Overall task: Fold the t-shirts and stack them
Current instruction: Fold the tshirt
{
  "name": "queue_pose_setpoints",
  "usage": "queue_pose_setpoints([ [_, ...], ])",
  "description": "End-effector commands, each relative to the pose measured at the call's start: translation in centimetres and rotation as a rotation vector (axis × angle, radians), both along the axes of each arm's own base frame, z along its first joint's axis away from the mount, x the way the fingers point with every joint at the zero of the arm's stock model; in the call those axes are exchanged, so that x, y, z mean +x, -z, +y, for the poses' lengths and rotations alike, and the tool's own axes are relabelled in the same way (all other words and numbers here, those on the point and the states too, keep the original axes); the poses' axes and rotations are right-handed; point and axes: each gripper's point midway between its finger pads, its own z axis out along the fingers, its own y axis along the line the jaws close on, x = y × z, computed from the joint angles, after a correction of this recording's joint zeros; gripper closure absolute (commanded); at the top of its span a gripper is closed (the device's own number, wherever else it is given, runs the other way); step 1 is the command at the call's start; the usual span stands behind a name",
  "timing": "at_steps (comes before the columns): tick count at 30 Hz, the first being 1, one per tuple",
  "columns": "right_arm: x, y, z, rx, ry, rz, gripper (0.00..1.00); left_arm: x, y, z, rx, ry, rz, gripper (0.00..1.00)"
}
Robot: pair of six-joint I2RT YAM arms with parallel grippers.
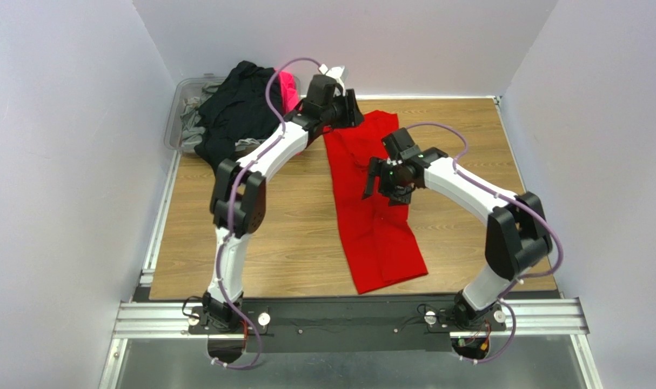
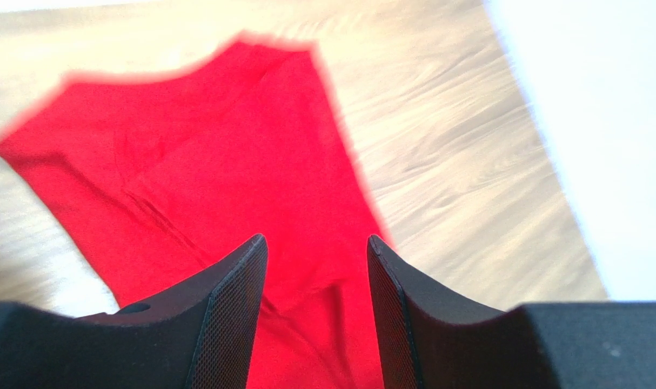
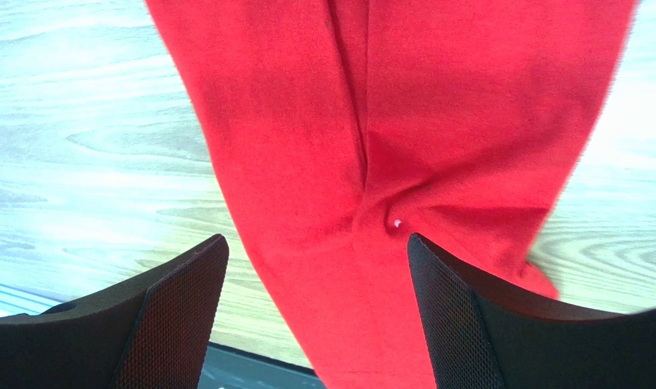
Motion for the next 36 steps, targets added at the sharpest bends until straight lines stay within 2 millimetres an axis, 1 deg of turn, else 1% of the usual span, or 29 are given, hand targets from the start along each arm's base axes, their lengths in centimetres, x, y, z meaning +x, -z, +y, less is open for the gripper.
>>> queue_pose_setpoints([
  [1, -0.9, -0.3, -1.8, -0.059, -0.001, -0.047, 0.12, -2.9, -5.0, 0.5, 0.028, -0.021, -0.103, 0.43],
  [2, -1.3, -0.1, -2.1, -0.062, 0.001, -0.042, 0.12, -4.4, -6.9, 0.2, 0.019, -0.012, -0.131, 0.43],
  [3, -2.1, 0.5, -2.6, -0.075, 0.000, -0.026, 0.12, -5.1, -6.9, 0.4, 0.030, -0.027, -0.131, 0.43],
  [4, -2.6, 0.4, -2.9, -0.074, 0.005, -0.027, 0.12, -7.2, -6.6, 0.1, 0.043, -0.011, -0.124, 0.43],
  [6, -3.4, 0.8, -3.3, -0.079, 0.004, -0.016, 0.12, -9.1, -5.8, 0.3, 0.070, -0.018, -0.113, 0.43],
  [7, -3.9, 1.3, -4.1, -0.107, 0.016, -0.017, 0.12, -11.0, -4.8, 0.7, 0.085, -0.013, -0.086, 0.43],
  [8, -4.5, 1.9, -4.6, -0.121, 0.014, -0.002, 0.12, -12.4, -4.3, 0.3, 0.102, -0.019, -0.082, 0.43],
  [9, -4.5, 1.7, -4.6, -0.117, 0.014, -0.008, 0.12, -13.7, -3.7, 0.1, 0.106, -0.015, -0.068, 0.43],
  [10, -5.0, 2.3, -5.0, -0.130, 0.014, 0.004, 0.12, -15.4, -1.2, 0.6, 0.142, -0.010, -0.023, 0.43],
  [11, -5.3, 2.4, -5.2, -0.133, 0.012, 0.007, 0.12, -16.6, -1.6, 0.9, 0.125, -0.027, -0.021, 0.43],
  [12, -5.5, 2.6, -5.3, -0.136, 0.012, 0.012, 0.12, -18.5, -0.9, 0.0, 0.131, 0.000, -0.008, 0.43],
  [13, -5.7, 2.8, -5.4, -0.140, 0.011, 0.015, 0.12, -19.6, -0.1, 0.1, 0.138, 0.003, 0.007, 0.43],
  [14, -6.2, 3.2, -5.8, -0.150, 0.011, 0.027, 0.12, -21.4, 1.2, 0.6, 0.154, 0.008, 0.033, 0.43],
  [16, -6.6, 3.3, -6.3, -0.158, 0.016, 0.021, 0.12, -24.2, 2.4, 0.1, 0.139, 0.006, 0.077, 0.43],
  [17, -7.2, 3.8, -6.8, -0.170, 0.019, 0.034, 0.12, -25.6, 3.3, 0.8, 0.139, 0.000, 0.094, 0.43],
  [18, -7.4, 3.8, -7.2, -0.183, 0.025, 0.027, 0.12, -27.3, 3.7, 0.2, 0.115, 0.008, 0.122, 0.43],
  [19, -7.6, 4.0, -7.6, -0.186, 0.032, 0.030, 0.12, -28.7, 4.4, 0.6, 0.105, 0.012, 0.136, 0.43],
  [20, -7.8, 4.3, -8.0, -0.191, 0.038, 0.036, 0.12, -29.4, 4.7, 0.6, 0.095, 0.011, 0.149, 0.43],
  [21, -8.5, 4.8, -8.5, -0.200, 0.041, 0.054, 0.12, -30.4, 5.1, 0.5, 0.079, 0.017, 0.168, 0.43],
  [22, -8.8, 4.9, -8.8, -0.197, 0.047, 0.064, 0.12, -31.9, 5.8, 0.3, 0.061, 0.029, 0.196, 0.43],
  [24, -9.5, 5.1, -9.5, -0.207, 0.058, 0.075, 0.12, -33.5, 6.5, -0.1, 0.051, 0.049, 0.225, 0.43],
  [25, -10.0, 5.0, -10.1, -0.223, 0.066, 0.074, 0.12, -34.4, 7.2, -0.1, 0.061, 0.062, 0.241, 0.43],
  [26, -10.1, 4.7, -10.1, -0.217, 0.078, 0.072, 0.12, -35.9, 7.4, -0.9, 0.049, 0.101, 0.258, 0.43],
  [28, -10.2, 4.2, -10.2, -0.209, 0.083, 0.064, 0.12, -37.4, 8.0, -1.5, 0.058, 0.135, 0.276, 0.43],
  [29, -10.6, 4.1, -10.5, -0.219, 0.090, 0.073, 0.12, -38.5, 8.5, -1.9, 0.072, 0.162, 0.288, 0.43],
  [30, -10.8, 4.0, -10.5, -0.218, 0.094, 0.081, 0.12, -39.1, 8.8, -2.2, 0.077, 0.174, 0.295, 0.43],
  [33, -12.3, 4.8, -10.6, -0.212, 0.110, 0.145, 0.13, -40.6, 10.0, -2.4, 0.096, 0.180, 0.345, 0.43],
  [34, -13.2, 5.4, -10.7, -0.207, 0.120, 0.181, 0.14, -41.4, 10.5, -2.3, 0.108, 0.188, 0.360, 0.43],
  [36, -13.9, 5.7, -10.7, -0.205, 0.131, 0.206, 0.16, -42.3, 11.0, -2.3, 0.106, 0.191, 0.387, 0.43],
])
